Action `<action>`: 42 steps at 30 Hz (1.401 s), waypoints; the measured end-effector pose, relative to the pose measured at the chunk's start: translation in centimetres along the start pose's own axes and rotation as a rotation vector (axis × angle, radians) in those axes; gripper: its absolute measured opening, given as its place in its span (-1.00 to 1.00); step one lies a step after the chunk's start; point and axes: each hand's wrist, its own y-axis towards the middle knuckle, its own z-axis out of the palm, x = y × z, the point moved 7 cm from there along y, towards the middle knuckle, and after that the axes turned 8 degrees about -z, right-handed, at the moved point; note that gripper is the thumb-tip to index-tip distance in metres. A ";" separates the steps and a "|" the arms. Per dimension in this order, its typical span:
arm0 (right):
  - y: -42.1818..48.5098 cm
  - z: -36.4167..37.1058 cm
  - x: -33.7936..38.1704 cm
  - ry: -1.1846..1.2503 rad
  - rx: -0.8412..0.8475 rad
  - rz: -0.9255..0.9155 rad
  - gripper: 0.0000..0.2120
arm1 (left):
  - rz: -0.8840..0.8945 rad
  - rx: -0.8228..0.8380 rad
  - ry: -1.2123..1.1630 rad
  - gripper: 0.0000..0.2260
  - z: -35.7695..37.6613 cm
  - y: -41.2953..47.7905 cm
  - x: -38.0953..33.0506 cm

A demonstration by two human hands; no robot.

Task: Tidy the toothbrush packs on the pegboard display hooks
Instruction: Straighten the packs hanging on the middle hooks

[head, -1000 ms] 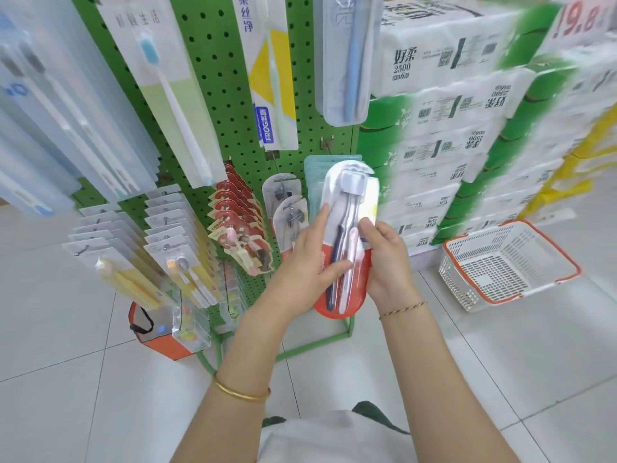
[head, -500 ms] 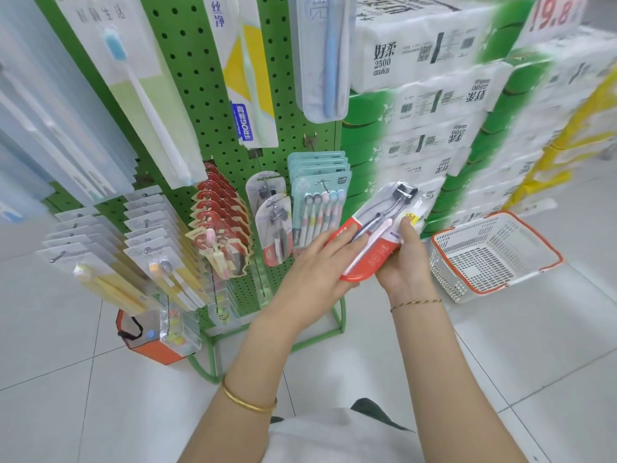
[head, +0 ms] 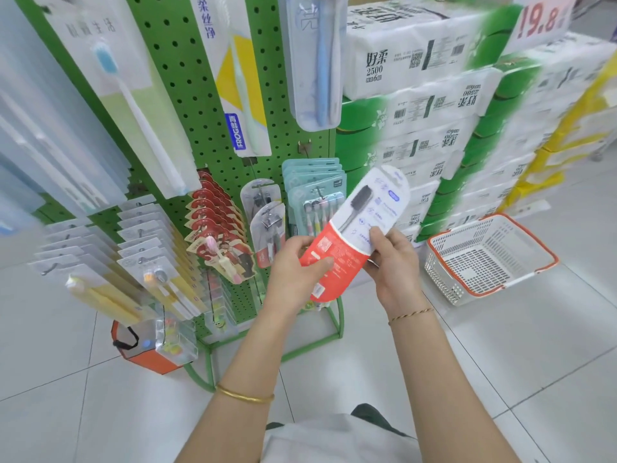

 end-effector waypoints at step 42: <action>-0.2 8.6 -8.0 -1.226 0.073 -0.300 -0.10 | 0.102 -0.308 0.071 -0.76 -11.3 3.7 -0.6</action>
